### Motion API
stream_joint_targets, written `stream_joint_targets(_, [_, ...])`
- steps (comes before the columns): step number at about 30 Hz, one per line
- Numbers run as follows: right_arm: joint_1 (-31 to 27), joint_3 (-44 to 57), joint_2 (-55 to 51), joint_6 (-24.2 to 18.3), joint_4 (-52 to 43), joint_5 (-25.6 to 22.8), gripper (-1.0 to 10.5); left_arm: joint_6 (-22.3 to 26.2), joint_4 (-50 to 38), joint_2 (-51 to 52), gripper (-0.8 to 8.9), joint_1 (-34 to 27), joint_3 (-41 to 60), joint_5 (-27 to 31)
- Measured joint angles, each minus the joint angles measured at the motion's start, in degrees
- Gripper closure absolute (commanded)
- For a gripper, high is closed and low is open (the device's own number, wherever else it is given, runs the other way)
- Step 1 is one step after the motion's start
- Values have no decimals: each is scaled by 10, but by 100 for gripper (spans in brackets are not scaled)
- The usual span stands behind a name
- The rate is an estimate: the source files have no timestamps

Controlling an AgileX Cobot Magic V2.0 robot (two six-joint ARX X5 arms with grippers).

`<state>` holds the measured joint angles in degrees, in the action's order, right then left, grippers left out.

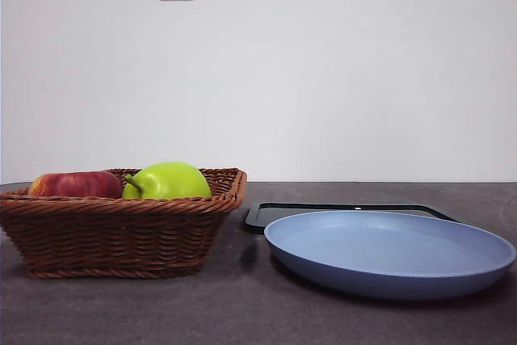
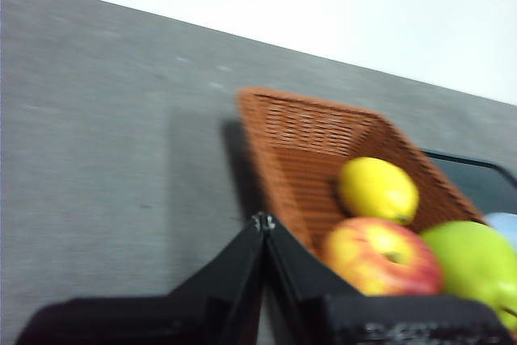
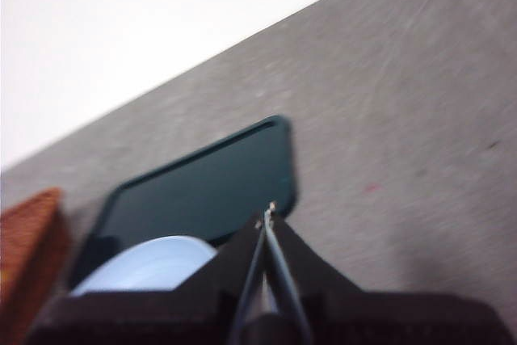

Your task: Take the lemon from the basket,put the lemon in the plate,hand out the plate

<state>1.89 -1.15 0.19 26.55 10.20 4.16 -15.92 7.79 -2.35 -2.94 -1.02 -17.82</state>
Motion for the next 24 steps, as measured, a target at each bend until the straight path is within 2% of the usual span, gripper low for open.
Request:
stream_joint_targets(4, [0, 1, 0, 36, -8, 47, 941, -36, -9, 0, 806, 0, 0, -37])
stream_joint_targets(10, [0, -50, 40, 46, 49, 52, 941, -59, 30, -28, 806, 0, -39, -35])
stream_joint_targets(16, [0, -150, 120, 25, 82, 89, 941, -61, 27, -114, 806, 0, -132, -31])
stream_joint_targets(20, [0, -214, 183, 12, 117, 94, 941, -40, 24, -188, 806, 4, -191, -39])
stream_joint_targets(24, [0, -276, 250, -10, 157, 109, 941, -21, 24, -256, 806, 12, -253, -77])
